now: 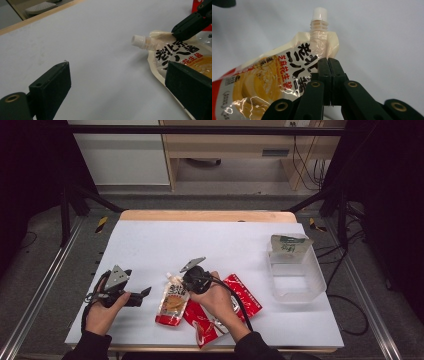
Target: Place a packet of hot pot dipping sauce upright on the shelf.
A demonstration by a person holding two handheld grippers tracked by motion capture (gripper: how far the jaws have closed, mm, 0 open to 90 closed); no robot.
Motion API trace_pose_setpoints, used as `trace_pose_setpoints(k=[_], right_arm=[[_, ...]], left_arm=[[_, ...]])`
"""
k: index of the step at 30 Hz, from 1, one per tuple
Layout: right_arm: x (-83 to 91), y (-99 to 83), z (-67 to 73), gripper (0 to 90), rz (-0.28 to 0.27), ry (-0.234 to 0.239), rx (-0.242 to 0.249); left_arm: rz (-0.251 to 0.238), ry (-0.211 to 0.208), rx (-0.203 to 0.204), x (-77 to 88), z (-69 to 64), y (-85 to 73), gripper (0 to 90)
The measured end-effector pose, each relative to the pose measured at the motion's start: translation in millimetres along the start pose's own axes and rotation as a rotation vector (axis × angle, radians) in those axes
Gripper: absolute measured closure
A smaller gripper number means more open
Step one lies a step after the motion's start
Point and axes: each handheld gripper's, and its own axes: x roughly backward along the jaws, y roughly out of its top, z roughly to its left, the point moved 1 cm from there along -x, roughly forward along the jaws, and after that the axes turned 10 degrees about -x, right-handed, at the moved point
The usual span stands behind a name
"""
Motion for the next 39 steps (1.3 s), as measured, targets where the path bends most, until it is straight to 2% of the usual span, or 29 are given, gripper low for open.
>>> trace_pose_setpoints(k=[1, 3, 9, 11, 12, 16, 17, 18, 28, 33, 36, 38, 39], right_arm=[[0.0, 0.0, 0.0, 89.9, 0.000, 0.000, 0.000], [9.6, 11.3, 6.5, 90.0, -0.036, -0.009, 0.047], [27.7, 31.7, 22.1, 90.0, -0.102, -0.006, 0.116], [31.0, 34.8, 25.0, 90.0, -0.114, -0.003, 0.128], [38.7, 40.4, 32.3, 90.0, -0.138, -0.001, 0.160], [49.7, 46.1, 43.3, 90.0, -0.167, 0.007, 0.205], [49.7, 46.1, 43.3, 90.0, -0.167, 0.007, 0.205], [53.9, 48.3, 47.8, 90.0, -0.173, 0.012, 0.229], [58.9, 50.4, 64.3, 90.0, -0.200, 0.052, 0.296], [59.9, 49.9, 67.1, 90.0, -0.196, 0.072, 0.310], [61.3, 48.9, 67.5, 89.9, -0.187, 0.075, 0.314], [62.1, 47.9, 67.0, 89.8, -0.185, 0.074, 0.313], [62.1, 47.9, 67.0, 89.8, -0.185, 0.074, 0.313]], left_arm=[[0.000, 0.000, 0.000, 0.0, 0.0, 0.0, 6.7], [-0.024, -0.021, 0.004, 3.2, 0.7, 4.2, 6.9], [-0.062, -0.053, -0.020, 11.5, -0.1, 15.0, 8.4], [-0.069, -0.056, -0.020, 12.5, -0.3, 16.5, 9.9], [-0.080, -0.061, -0.026, 14.6, -0.5, 19.5, 11.0], [-0.105, -0.078, -0.057, 18.4, -2.9, 26.1, 17.1], [-0.105, -0.078, -0.057, 18.4, -2.9, 26.1, 18.0], [-0.111, -0.090, -0.054, 18.4, -4.1, 27.1, 18.5], [-0.141, -0.093, -0.063, 22.4, -5.0, 32.7, 27.6], [-0.164, -0.133, -0.082, 26.2, -5.3, 34.1, 39.8], [-0.160, -0.124, -0.089, 27.1, -5.1, 34.3, 48.8], [-0.172, -0.143, -0.059, 29.3, -2.2, 33.8, 54.9], [-0.172, -0.143, -0.059, 29.3, -2.2, 33.8, 56.9]])
